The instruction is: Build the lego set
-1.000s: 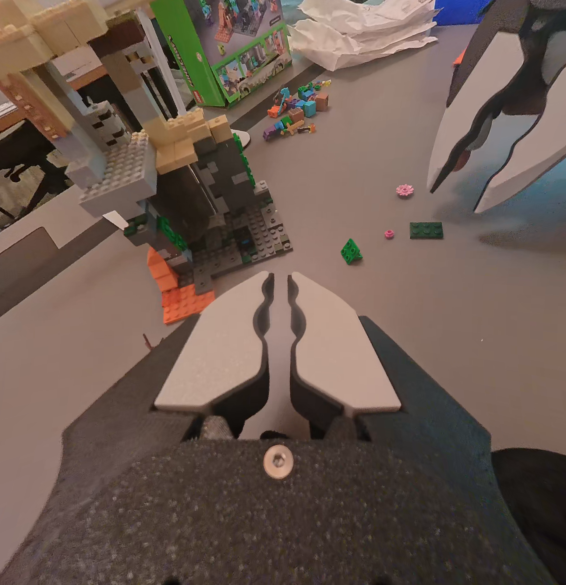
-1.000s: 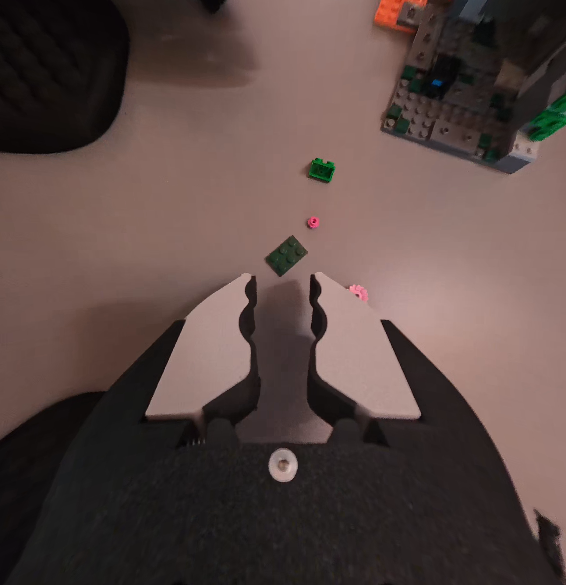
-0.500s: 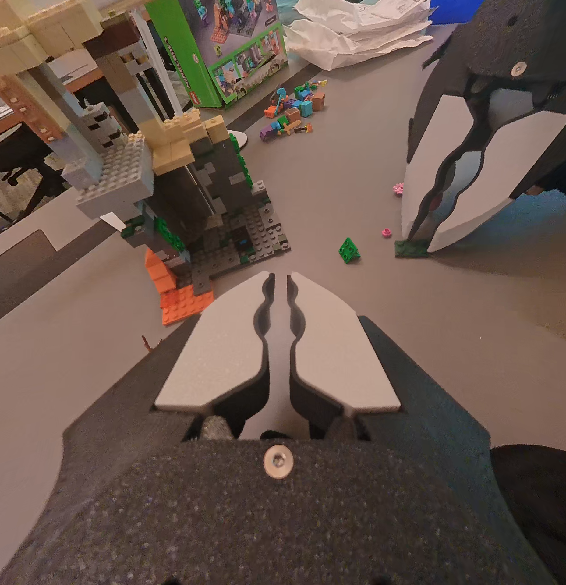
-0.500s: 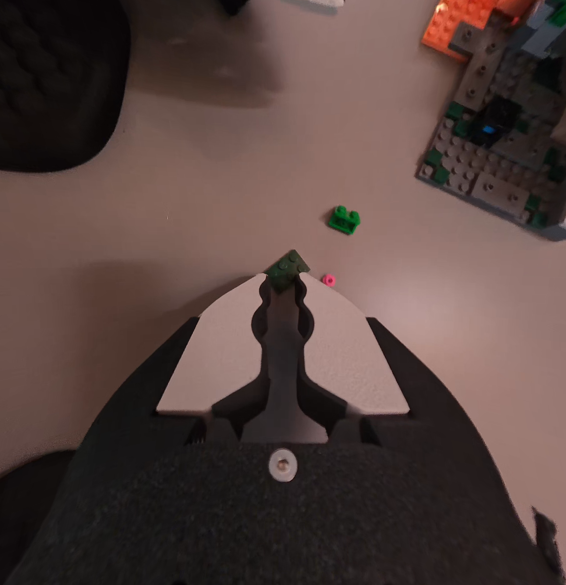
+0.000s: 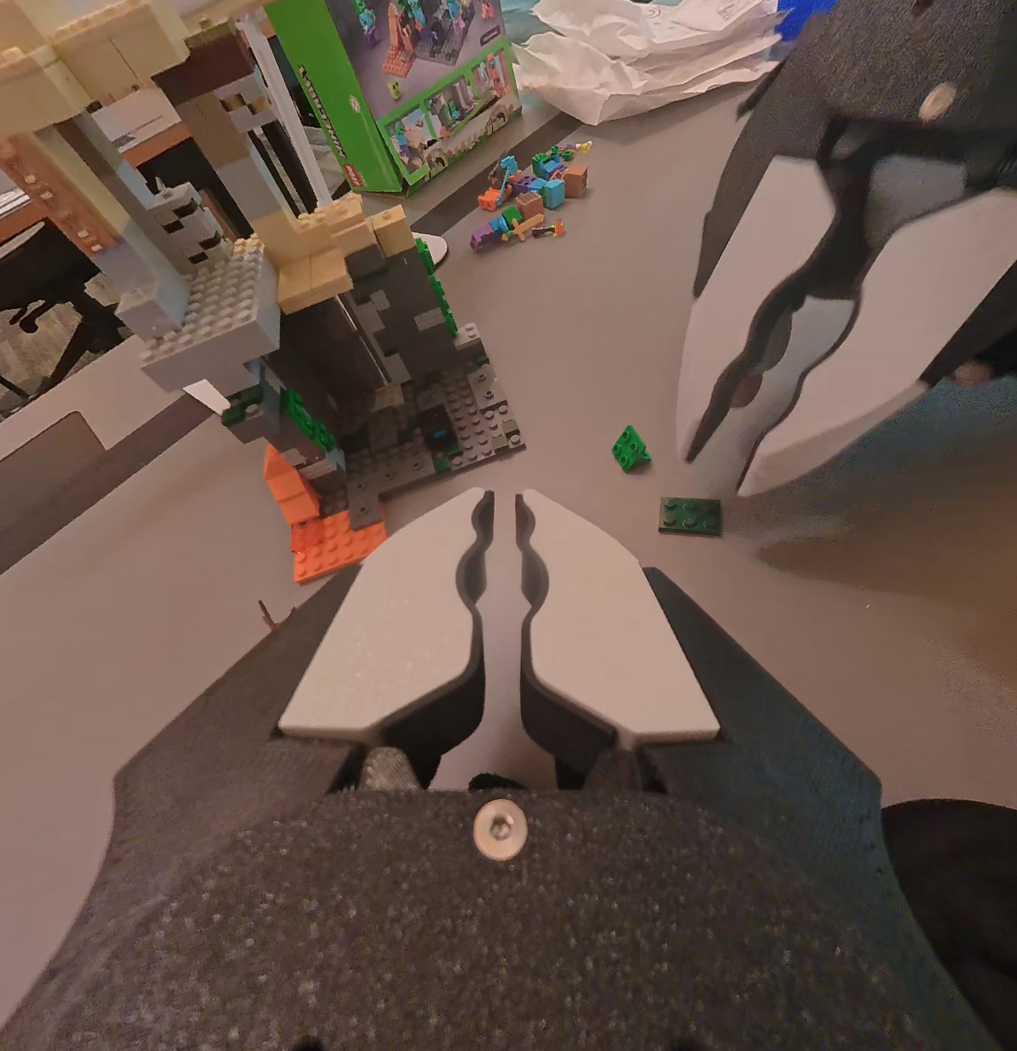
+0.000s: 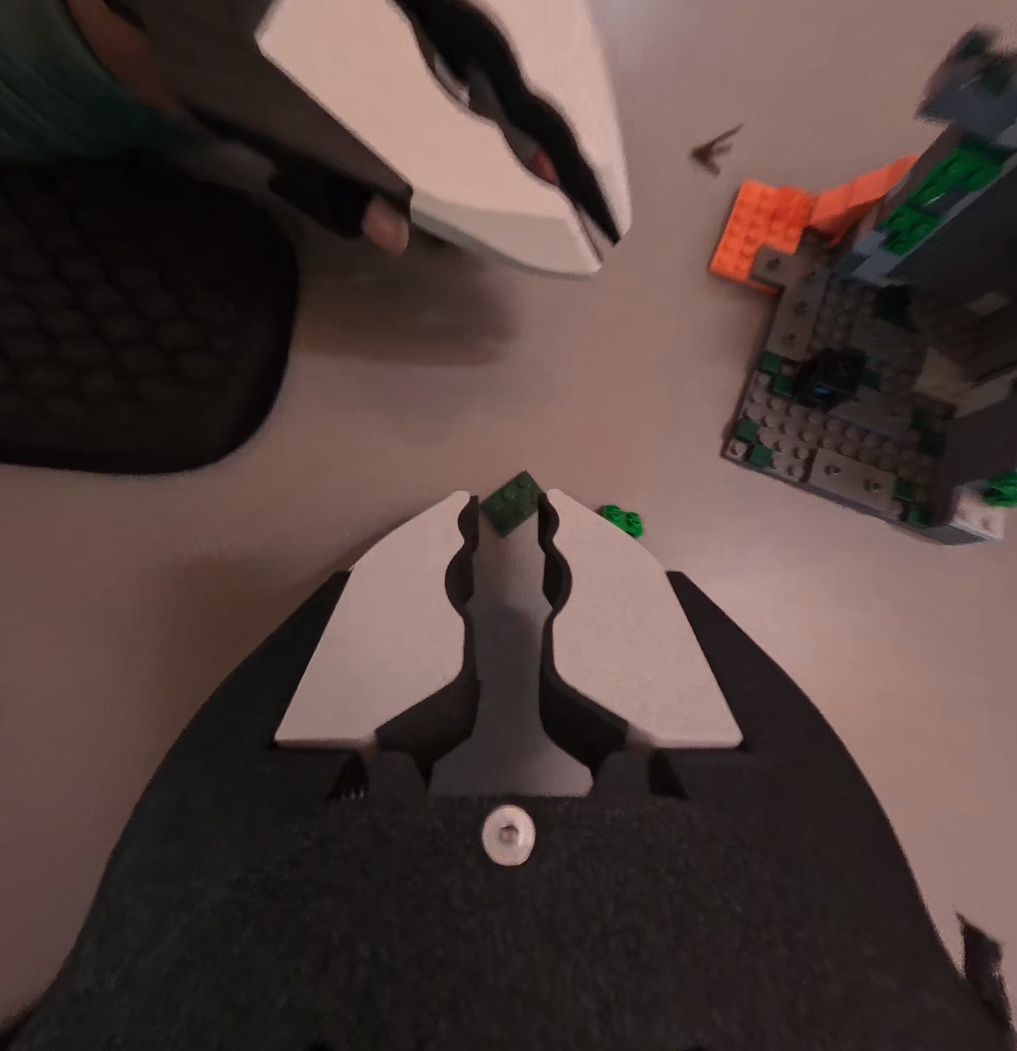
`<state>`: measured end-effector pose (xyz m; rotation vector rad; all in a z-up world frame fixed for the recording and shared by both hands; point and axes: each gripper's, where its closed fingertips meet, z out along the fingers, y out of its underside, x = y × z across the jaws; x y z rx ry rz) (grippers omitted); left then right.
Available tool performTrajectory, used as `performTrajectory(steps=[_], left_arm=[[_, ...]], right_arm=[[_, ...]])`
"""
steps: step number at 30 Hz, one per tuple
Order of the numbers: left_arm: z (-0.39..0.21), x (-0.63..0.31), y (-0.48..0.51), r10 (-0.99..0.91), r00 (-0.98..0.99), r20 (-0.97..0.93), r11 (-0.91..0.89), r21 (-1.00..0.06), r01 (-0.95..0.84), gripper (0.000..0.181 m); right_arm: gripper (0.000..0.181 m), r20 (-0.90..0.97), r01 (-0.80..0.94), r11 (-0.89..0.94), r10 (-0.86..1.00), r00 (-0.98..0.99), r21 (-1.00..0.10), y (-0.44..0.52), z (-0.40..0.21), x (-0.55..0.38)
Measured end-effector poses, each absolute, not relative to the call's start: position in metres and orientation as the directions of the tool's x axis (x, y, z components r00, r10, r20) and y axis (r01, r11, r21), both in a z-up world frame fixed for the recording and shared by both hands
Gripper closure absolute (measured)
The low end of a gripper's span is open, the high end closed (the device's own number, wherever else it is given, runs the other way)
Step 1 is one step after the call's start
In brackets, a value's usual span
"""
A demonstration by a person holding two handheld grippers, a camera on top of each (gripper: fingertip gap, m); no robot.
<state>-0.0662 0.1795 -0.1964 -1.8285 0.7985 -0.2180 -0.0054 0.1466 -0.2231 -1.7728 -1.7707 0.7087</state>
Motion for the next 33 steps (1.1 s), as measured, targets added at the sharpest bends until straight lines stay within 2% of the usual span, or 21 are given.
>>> performTrajectory(steps=[1,6,12,16,20,23,26,29,33], left_arm=[[-0.195,-0.067,0.179,-0.613,0.759,-0.219,-0.197,-0.888,-0.415,0.175],[-0.180,-0.069,0.175,-0.606,0.767,-0.210,-0.187,-0.900,-0.394,0.177],[-0.126,-0.088,0.155,-0.531,0.818,-0.222,-0.128,-0.933,-0.336,0.181],[-0.068,-0.165,0.132,-0.309,0.903,-0.299,-0.109,-0.932,-0.346,0.181],[-0.036,-0.300,0.110,-0.024,0.927,-0.374,-0.294,-0.884,-0.364,0.181],[-0.047,-0.400,0.098,0.072,0.918,-0.389,-0.539,-0.790,-0.293,0.179],[-0.078,-0.466,0.095,0.061,0.939,-0.339,-0.721,-0.666,-0.194,0.171],[-0.116,-0.489,0.105,0.022,0.975,-0.220,-0.802,-0.587,-0.114,0.163],[-0.157,-0.488,0.138,-0.018,0.995,-0.101,-0.826,-0.559,-0.072,0.158]], right_arm=[[0.161,0.002,0.681,-0.016,1.000,0.025,-0.732,0.149,-0.213,-0.003],[0.160,0.010,0.412,-0.057,0.987,0.159,-0.909,0.164,-0.161,0.028],[0.157,-0.051,0.258,-0.141,0.943,0.330,-0.956,0.187,-0.161,0.074],[0.173,-0.067,0.223,-0.161,0.924,0.377,-0.961,0.195,-0.163,0.090],[0.178,-0.081,0.194,-0.170,0.914,0.397,-0.966,0.199,-0.160,0.094],[0.181,-0.080,0.184,-0.165,0.913,0.400,-0.969,0.198,-0.158,0.094],[0.181,-0.062,0.195,-0.152,0.913,0.403,-0.969,0.197,-0.159,0.096],[0.181,-0.058,0.200,-0.150,0.913,0.404,-0.968,0.197,-0.161,0.096],[0.181,-0.058,0.208,-0.155,0.911,0.409,-0.966,0.198,-0.164,0.094]])
